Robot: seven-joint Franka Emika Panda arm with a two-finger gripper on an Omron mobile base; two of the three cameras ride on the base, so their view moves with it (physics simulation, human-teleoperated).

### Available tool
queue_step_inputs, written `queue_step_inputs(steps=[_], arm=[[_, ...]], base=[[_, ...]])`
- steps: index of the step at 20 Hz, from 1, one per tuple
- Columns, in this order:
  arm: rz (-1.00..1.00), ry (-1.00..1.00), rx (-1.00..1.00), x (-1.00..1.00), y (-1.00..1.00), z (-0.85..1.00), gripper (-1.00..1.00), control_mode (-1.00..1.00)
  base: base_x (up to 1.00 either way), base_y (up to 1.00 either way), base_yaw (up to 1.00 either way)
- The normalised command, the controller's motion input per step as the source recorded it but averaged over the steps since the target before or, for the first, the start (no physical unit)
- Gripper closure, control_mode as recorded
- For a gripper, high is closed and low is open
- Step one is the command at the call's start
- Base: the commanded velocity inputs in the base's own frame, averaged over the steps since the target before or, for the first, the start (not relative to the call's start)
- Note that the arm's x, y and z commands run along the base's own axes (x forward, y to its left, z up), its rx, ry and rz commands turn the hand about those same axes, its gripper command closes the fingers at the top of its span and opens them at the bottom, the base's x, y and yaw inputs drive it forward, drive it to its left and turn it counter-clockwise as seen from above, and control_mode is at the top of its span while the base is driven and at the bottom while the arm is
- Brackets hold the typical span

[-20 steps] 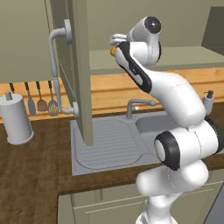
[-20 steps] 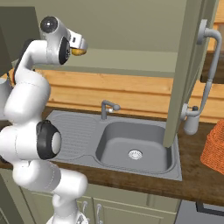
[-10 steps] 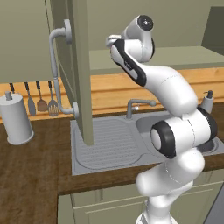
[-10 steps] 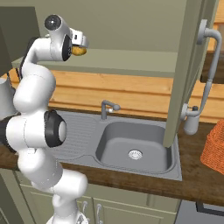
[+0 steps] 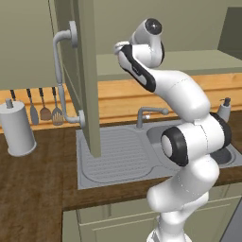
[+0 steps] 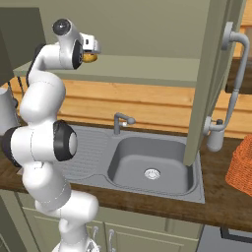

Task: Open the cabinet, pick up the bread from the cabinet and place it in the basket. Then move the basket to the dining counter.

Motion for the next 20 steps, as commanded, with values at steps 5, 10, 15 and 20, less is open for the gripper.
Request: queue_step_inputs(steps=[5, 10, 15, 20], arm=[[0.01, 0.0, -0.08, 0.01, 0.0, -0.08, -1.0, -1.0], [0.0, 0.0, -0.05, 0.17, 0.0, -0.08, -1.0, -1.0], [0.0, 0.0, -0.01, 0.4, 0.0, 0.0, -1.0, -1.0], [0.0, 0.0, 0.0, 0.4, 0.0, 0.0, -1.0, -1.0]], base=[[0.0, 0.0, 0.0], [0.0, 0.0, 0.0], [0.0, 0.0, 0.0], [0.0, 0.0, 0.0]])
